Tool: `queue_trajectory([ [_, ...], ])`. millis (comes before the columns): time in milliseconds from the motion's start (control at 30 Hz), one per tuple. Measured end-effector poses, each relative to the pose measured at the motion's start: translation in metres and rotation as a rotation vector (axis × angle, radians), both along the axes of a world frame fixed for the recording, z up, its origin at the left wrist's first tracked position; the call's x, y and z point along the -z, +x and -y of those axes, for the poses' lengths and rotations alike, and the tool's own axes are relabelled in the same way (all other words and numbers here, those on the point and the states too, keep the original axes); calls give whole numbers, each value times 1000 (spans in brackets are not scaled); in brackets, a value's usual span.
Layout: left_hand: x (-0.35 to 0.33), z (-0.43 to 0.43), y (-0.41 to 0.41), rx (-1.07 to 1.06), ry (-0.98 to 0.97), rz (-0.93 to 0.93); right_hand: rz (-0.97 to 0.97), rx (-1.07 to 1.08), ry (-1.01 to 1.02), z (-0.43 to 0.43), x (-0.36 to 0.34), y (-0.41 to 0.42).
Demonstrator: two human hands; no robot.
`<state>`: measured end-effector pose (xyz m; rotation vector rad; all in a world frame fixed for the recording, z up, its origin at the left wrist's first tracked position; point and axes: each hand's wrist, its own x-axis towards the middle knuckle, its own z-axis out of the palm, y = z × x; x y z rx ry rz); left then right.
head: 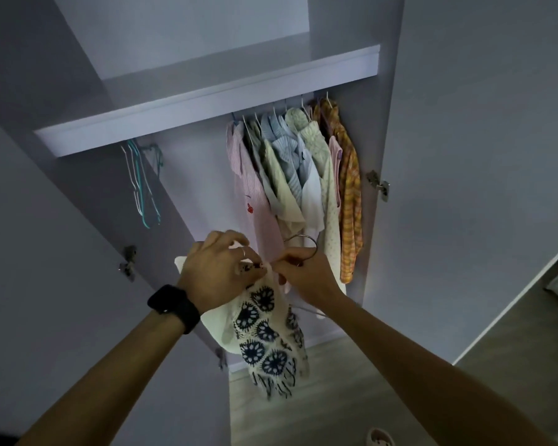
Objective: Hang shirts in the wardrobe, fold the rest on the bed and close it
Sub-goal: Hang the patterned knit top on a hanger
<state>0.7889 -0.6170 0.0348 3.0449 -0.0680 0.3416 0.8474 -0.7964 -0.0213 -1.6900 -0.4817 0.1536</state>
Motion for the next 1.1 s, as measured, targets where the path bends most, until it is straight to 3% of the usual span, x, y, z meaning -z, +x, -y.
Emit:
queue_trajectory([
  [100, -5, -2, 9, 79, -180, -114, 49, 15, -37, 1, -7, 12],
  [167, -4, -2, 16, 77, -166, -81, 158, 114, -139, 3, -11, 22],
  [300, 1, -9, 23, 50, -184, 128, 671, 449, -80, 20, 4, 25],
  [333, -1, -9, 27, 35, -224, 193, 656, 408, -83, 24, 11, 24],
  [467, -16, -8, 36, 6, -407, 344, 160, -1, -263, 19, 24, 16],
  [600, -24, -9, 40, -95, -604, 354, 119, -50, -283, -9, 27, 2],
  [700, -25, -11, 37, -177, -882, 336, 64, -187, -212, -30, 29, -19],
  [800, -27, -13, 31, -177, -1082, 311, -476, -172, 59, -39, 30, -21],
  [833, -28, -15, 29, -183, -1095, 312, -519, -93, 36, -39, 31, -18],
  [900, -32, -20, 25, -182, -1095, 307, -316, 85, -202, -38, 40, -8],
  [967, -39, -24, 21, -164, -1102, 287, -185, 177, -237, -40, 43, 5],
  [1100, -51, -30, 14, -133, -1093, 289, -12, 11, -213, -58, 36, 39],
])
